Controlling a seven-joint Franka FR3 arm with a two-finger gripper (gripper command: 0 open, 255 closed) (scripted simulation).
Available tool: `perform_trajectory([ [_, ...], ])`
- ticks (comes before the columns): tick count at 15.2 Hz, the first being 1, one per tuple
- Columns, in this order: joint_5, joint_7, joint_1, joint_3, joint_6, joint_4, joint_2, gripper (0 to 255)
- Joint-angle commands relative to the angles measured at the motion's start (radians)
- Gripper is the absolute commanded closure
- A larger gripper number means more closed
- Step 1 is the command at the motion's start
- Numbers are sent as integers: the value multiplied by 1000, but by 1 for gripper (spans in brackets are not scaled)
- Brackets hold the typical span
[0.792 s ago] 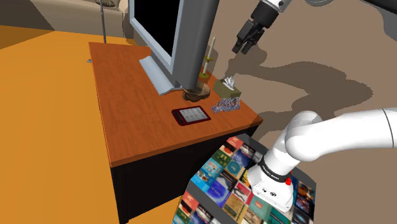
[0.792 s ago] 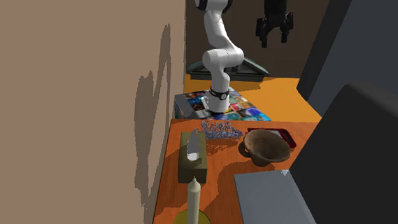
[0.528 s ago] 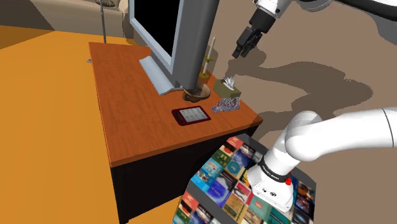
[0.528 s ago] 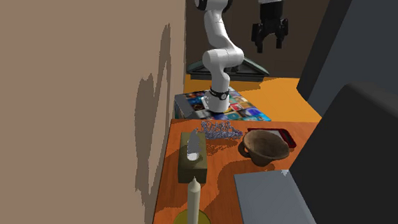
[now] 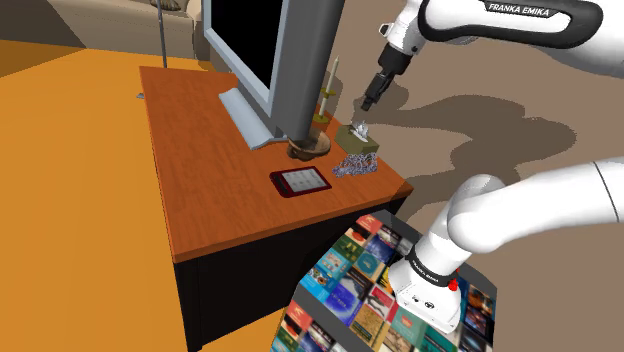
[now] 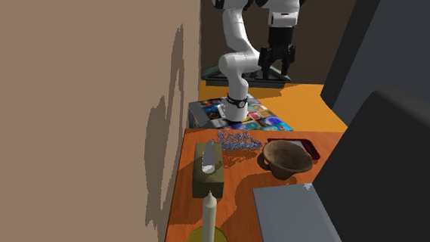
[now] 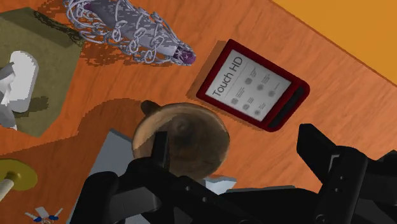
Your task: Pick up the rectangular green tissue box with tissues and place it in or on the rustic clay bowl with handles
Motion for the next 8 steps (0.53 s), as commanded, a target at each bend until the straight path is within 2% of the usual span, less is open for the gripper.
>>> perform_trajectory([
  [1, -43, -59, -8, -28, 47, -16, 35, 0],
  [8, -175, -231, -32, -113, 215, -19, 198, 0],
])
